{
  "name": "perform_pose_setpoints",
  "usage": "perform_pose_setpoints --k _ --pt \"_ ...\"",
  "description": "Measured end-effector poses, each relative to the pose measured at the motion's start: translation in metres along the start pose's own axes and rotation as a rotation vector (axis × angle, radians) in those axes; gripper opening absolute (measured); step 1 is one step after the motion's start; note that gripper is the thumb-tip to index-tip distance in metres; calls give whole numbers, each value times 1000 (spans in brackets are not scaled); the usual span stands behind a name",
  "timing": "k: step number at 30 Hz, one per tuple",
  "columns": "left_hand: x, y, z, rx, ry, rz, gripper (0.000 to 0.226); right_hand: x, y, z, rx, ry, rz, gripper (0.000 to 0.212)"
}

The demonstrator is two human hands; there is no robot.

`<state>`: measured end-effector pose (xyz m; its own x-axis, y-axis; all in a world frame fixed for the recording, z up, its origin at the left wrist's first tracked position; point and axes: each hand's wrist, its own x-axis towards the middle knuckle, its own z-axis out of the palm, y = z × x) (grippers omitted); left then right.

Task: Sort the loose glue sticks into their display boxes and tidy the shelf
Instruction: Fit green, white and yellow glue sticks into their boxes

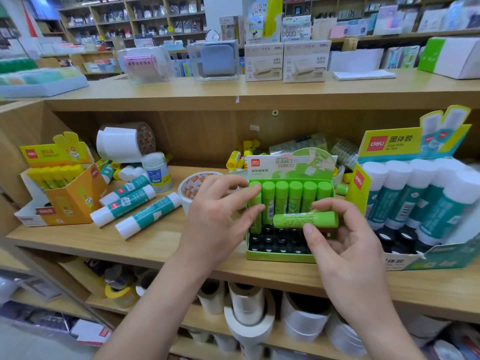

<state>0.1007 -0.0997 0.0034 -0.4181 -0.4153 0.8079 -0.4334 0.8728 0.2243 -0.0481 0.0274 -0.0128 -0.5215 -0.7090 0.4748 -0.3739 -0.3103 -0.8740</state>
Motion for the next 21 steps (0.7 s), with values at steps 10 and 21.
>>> perform_pose_setpoints --k 10,21 --pt "-4 1 0 11 -42 -42 32 -3 1 1 -39 0 -6 30" --pt "-33 17 -7 -338 -190 -278 61 16 -17 2 -141 24 -111 35"
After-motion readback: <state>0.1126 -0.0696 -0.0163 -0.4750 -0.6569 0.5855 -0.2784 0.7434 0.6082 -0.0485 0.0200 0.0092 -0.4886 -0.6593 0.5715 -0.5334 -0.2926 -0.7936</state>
